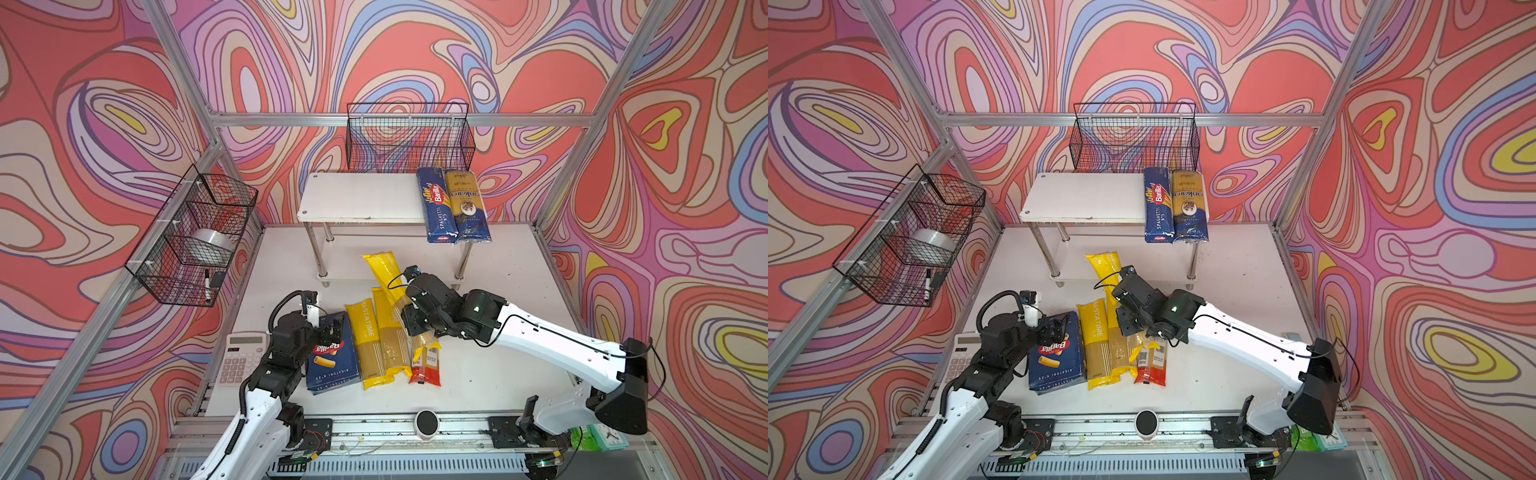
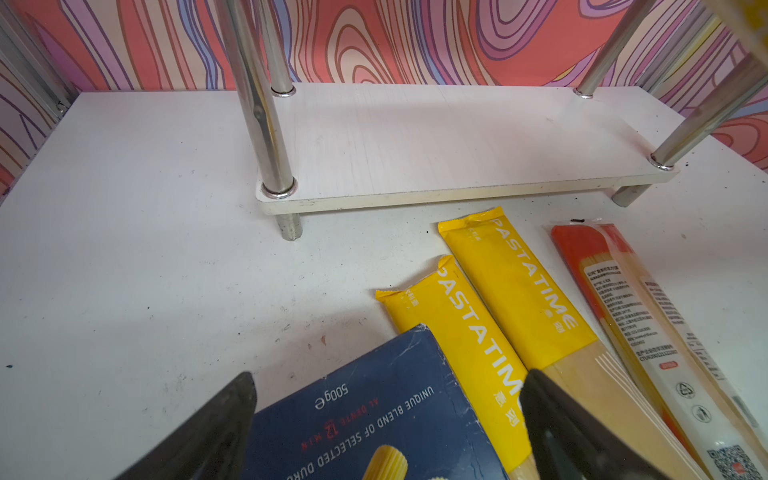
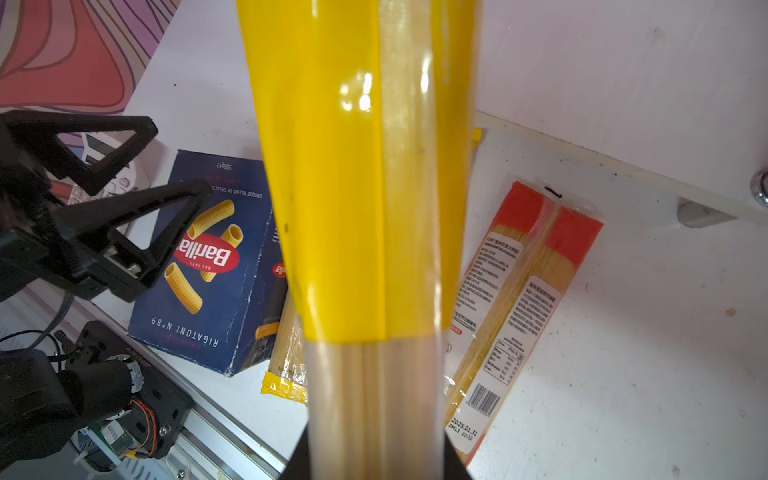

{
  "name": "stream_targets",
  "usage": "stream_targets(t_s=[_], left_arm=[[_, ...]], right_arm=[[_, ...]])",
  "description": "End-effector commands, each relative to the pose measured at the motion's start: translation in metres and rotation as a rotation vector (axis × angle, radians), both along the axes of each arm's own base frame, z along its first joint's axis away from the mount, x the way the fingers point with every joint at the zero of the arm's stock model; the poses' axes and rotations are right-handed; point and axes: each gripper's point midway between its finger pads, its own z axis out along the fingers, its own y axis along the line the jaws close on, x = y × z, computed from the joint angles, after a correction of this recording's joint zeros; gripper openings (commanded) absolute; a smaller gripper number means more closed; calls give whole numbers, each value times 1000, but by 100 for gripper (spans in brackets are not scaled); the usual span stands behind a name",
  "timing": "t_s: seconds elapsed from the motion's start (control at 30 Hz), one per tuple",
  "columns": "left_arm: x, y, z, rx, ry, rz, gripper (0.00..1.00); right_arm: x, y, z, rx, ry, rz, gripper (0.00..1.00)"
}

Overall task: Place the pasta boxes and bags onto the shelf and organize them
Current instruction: 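Carry the yellow bag up toward the shelf top with the right gripper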

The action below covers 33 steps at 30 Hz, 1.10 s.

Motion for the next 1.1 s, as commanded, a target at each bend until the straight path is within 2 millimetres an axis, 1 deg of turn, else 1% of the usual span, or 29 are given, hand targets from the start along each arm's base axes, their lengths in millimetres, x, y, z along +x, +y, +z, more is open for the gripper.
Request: stream_targets(t_s=[0.0,0.17,0.27,0.37,0.47,0.6,0.73,0.83,0.97,1.07], left_arm=[[0,0,1,-4,-9,-3,100],[-1,1,1,-5,-14,-1,100],[-1,0,2,-6,-14,-2,100],[-1,0,1,-5,-11,-3,100],[0,0,2,-4,-12,-5,100],[0,2,1,-3,-13,6,100],[0,1,1,-2,-9,2,100],[0,2,1,-3,-10,7,100],[1,1,0,-3,-6,3,100],[1,0,0,-1,-3,1,100]], right_arm=[[18,22,53,122,-142,14,0],[23,31,62,129,-159,30,0],[24,39,75,158,-164,39,0],[30,38,90,164,-191,16,0],[35,37,111,163,-234,5,0],[37,40,138,175,-264,20,0],[43,40,153,148,-284,9,0],[48,42,161,139,-296,-3,0],[56,44,181,156,-340,-24,0],[64,42,195,138,-392,-52,0]])
